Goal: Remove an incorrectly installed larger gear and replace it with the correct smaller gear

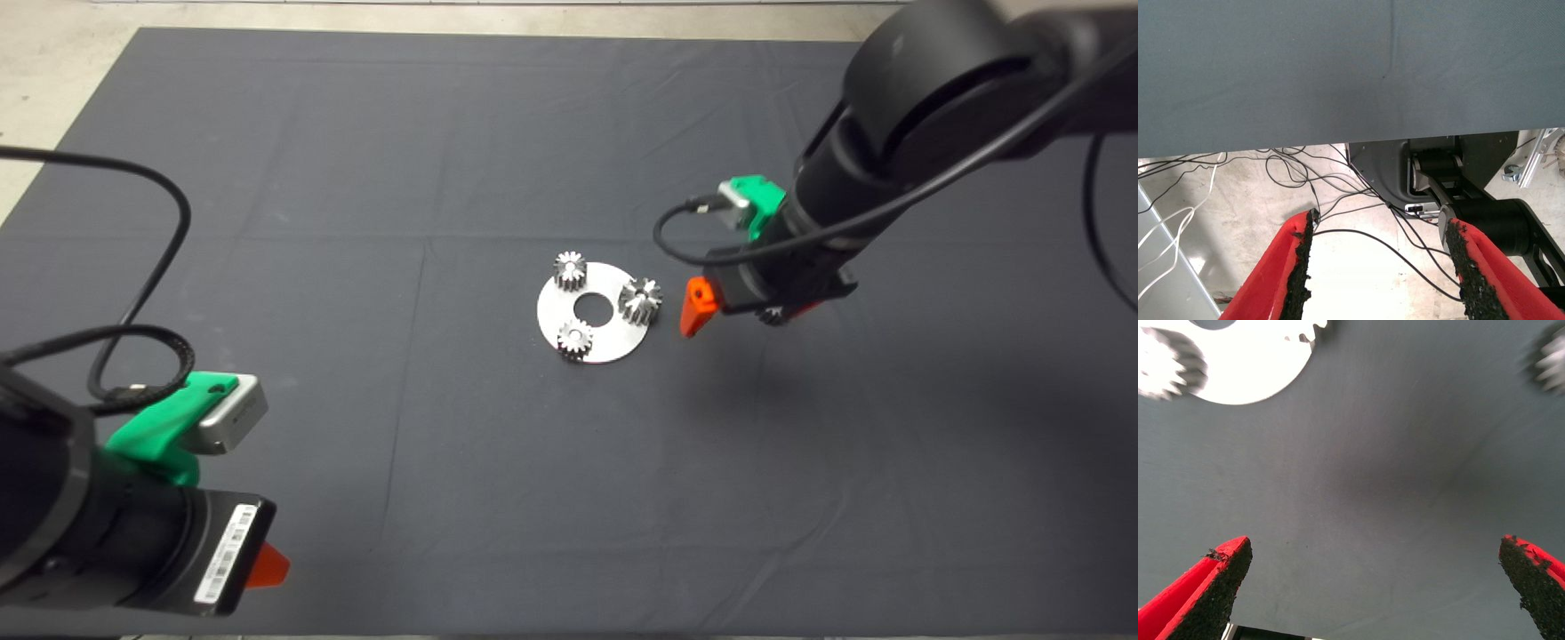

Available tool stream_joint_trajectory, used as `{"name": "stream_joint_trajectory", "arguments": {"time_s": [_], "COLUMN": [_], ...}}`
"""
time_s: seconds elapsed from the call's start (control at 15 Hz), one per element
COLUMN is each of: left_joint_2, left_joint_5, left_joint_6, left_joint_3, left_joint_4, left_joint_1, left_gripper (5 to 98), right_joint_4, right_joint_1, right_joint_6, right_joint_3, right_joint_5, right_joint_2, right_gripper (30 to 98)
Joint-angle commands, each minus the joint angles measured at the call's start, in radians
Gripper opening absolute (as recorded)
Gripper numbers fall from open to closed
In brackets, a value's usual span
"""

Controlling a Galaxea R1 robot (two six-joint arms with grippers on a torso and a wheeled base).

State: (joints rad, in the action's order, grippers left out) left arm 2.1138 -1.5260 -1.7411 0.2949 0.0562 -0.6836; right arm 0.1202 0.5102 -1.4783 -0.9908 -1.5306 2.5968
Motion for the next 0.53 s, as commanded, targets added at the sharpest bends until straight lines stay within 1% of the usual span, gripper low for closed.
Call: {"name": "stream_joint_trajectory", "arguments": {"time_s": [0.0,0.2,0.33,0.47], "left_joint_2": [0.001,0.001,0.001,0.002], "left_joint_5": [-0.031,-0.028,-0.028,-0.026], "left_joint_6": [-0.005,-0.009,-0.018,-0.020], "left_joint_3": [-0.013,-0.013,-0.013,-0.013], "left_joint_4": [-0.001,-0.001,-0.001,-0.002], "left_joint_1": [-0.004,-0.004,-0.004,-0.004], "left_gripper": [49.3,49.3,49.3,49.3], "right_joint_4": [0.042,0.045,0.067,0.072], "right_joint_1": [-0.042,-0.041,-0.042,-0.049], "right_joint_6": [0.087,0.128,0.162,0.171], "right_joint_3": [-0.176,-0.265,-0.320,-0.351], "right_joint_5": [-0.072,-0.074,-0.072,-0.069], "right_joint_2": [0.042,0.116,0.165,0.195], "right_gripper": [97.7,97.7,97.7,97.7]}}
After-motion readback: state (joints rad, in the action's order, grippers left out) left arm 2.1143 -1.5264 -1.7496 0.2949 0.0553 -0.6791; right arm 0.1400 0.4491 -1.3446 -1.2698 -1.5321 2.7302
